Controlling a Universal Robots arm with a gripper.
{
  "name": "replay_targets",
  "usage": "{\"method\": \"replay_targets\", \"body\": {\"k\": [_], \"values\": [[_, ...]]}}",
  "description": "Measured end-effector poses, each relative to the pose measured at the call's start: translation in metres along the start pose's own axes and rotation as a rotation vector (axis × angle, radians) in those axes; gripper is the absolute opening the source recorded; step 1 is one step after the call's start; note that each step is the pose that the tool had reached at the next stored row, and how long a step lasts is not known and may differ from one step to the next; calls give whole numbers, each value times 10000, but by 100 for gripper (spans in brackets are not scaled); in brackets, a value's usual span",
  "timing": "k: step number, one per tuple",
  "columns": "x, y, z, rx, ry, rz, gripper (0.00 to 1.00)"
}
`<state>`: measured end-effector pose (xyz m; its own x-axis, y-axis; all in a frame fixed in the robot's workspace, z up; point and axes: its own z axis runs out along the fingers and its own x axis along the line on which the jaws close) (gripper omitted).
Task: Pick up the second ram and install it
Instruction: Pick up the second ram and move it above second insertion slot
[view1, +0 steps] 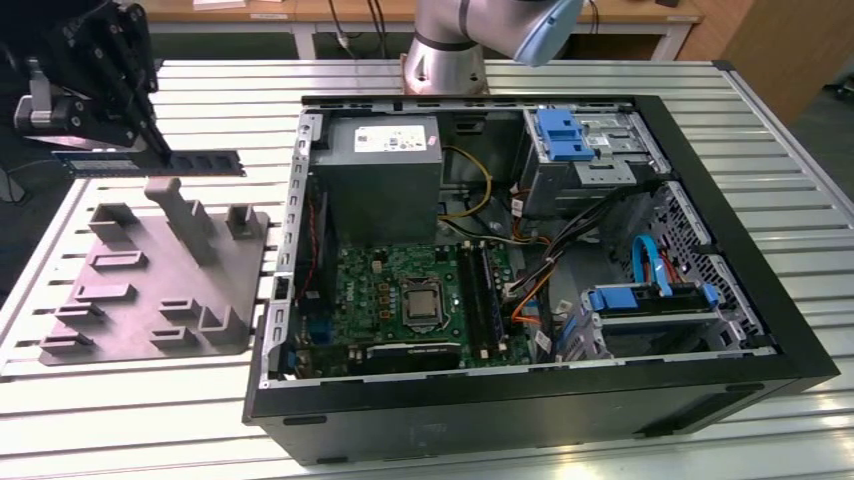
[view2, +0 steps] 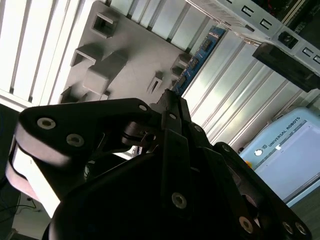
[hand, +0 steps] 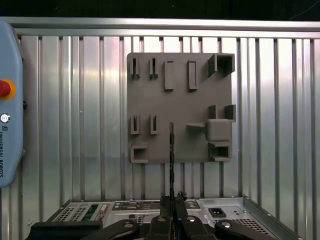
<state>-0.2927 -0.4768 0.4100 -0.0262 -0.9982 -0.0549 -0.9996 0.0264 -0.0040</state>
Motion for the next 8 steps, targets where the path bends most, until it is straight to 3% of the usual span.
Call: {"method": "replay_targets", "body": {"k": [8], "values": [[-2, -132, 20, 0, 0, 0, 14]]}}
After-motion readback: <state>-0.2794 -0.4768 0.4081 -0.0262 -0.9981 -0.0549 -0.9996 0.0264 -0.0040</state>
